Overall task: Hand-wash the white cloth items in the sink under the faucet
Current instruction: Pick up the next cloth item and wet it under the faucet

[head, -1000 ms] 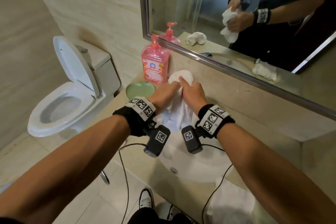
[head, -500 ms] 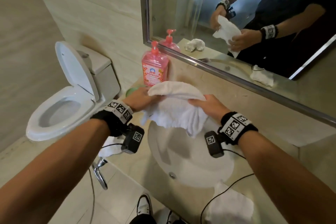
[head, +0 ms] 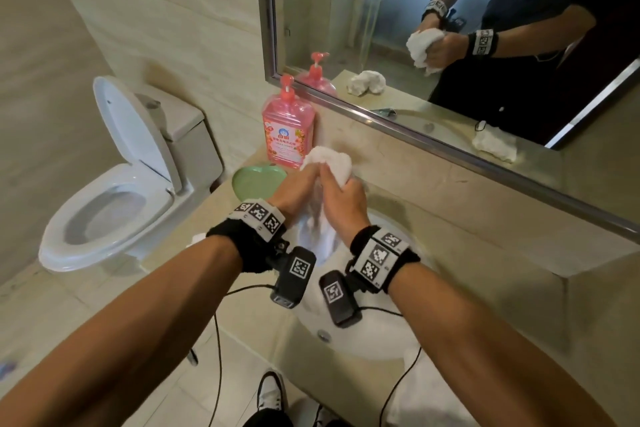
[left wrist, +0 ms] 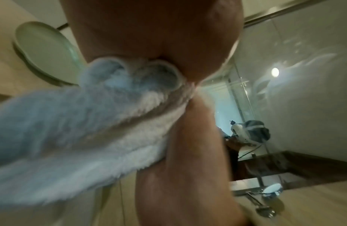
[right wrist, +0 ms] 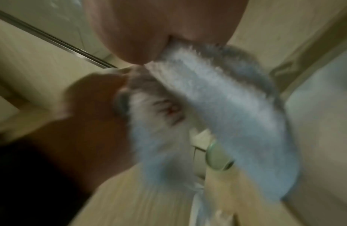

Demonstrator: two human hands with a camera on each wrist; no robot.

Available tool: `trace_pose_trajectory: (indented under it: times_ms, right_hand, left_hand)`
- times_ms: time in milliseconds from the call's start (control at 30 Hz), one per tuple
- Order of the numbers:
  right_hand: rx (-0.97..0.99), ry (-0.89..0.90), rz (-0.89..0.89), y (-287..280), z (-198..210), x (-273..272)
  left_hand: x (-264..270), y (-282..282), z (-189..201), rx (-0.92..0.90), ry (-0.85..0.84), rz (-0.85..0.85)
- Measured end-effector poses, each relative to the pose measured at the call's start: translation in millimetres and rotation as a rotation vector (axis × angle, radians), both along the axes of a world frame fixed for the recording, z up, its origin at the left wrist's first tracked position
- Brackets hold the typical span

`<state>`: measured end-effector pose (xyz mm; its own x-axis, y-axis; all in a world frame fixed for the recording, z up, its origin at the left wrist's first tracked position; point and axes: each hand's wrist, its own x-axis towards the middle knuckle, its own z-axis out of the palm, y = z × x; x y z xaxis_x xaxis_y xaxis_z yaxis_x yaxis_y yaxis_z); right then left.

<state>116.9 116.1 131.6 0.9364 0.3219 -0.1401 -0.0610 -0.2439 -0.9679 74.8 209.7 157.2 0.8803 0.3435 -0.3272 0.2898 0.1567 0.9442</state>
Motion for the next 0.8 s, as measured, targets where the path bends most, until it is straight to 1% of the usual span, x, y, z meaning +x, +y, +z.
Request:
trace_pose_trajectory:
  times_ms: [67,100,133,167,233,267,300,333,367,400,433,467,500,567,600,633,667,700,767,800]
  right_hand:
    - [-0.119,0.006,0.036,-9.7,6.2,14.3]
    - [-0.18,-0.001,0.072,-16.0,10.0,21.5]
    - [-0.226,-0.025,0.122,-22.7,12.9,27.5]
    - [-0.261,-0.064,0.185,-27.8,14.5,32.2]
    - [-0.321,-0.143,0.342,-37.9,20.2,38.2]
    - [-0.362,-0.178,0.449,-43.8,22.8,40.5]
    - [-0.431,-0.221,0.562,-49.3,23.5,43.9]
    - [-0.544,-0.28,0.669,-54.3,21.8,47.5]
    - [-0.695,-0.34,0.747,-58.8,18.8,49.2]
    - [-0.841,-0.386,0.794,-63.2,14.0,49.8]
    - [-0.923,-0.397,0.798,-67.9,7.3,51.0]
    - [-0.925,-0.354,0.762,-73.8,0.7,53.2]
    - [-0.843,-0.244,0.693,-80.1,-5.2,56.0]
    - [-0.553,0.028,0.501,-87.2,-13.8,56.3]
    - [-0.411,0.139,0.4,-87.2,-17.7,54.1]
    - [-0.277,0.21,0.302,-84.6,-19.9,51.2]
    - [-0.162,0.236,0.199,-78.3,-21.4,46.7]
    - [-0.089,0.214,0.091,-69.7,-20.6,40.8]
    - [-0.047,0.091,-0.067,-48.6,-18.7,26.1]
    - [-0.036,0.043,-0.085,-36.3,-18.3,16.6]
  left_hand:
    - [-6.0,-3.9,3.4,-0.054,-0.001,-0.128]
    - [-9.3,-2.8,5.8,-0.023,0.016,-0.207]
    - [-12.4,2.6,10.4,0.104,0.045,-0.301]
    - [-13.3,11.0,12.5,0.322,0.087,-0.397]
    - [-16.4,29.9,13.4,0.86,0.264,-0.587]
    - [-19.5,35.4,12.2,1.043,0.356,-0.657]
    - [-22.0,39.9,9.0,1.148,0.408,-0.698]
    - [-24.7,43.4,5.7,1.193,0.429,-0.705]
    - [-27.4,48.4,3.4,1.181,0.426,-0.686]
    - [-30.3,53.8,2.2,1.119,0.412,-0.655]
    - [-32.3,60.8,-0.2,1.025,0.382,-0.615]
    - [-34.2,67.0,-2.2,0.924,0.34,-0.569]
    - [-35.6,71.9,-5.3,0.823,0.286,-0.51]
    - [-37.5,74.3,-11.4,0.624,0.179,-0.351]
    - [-38.6,71.6,-13.7,0.517,0.148,-0.278]
    - [-37.7,67.7,-15.9,0.404,0.126,-0.222]
    - [-36.3,62.9,-17.2,0.302,0.111,-0.174]
    - [-33.2,57.9,-17.9,0.216,0.097,-0.127]
    - [-25.0,45.8,-17.4,0.091,0.062,-0.035]
    - [-20.4,38.2,-14.8,0.069,0.061,-0.005]
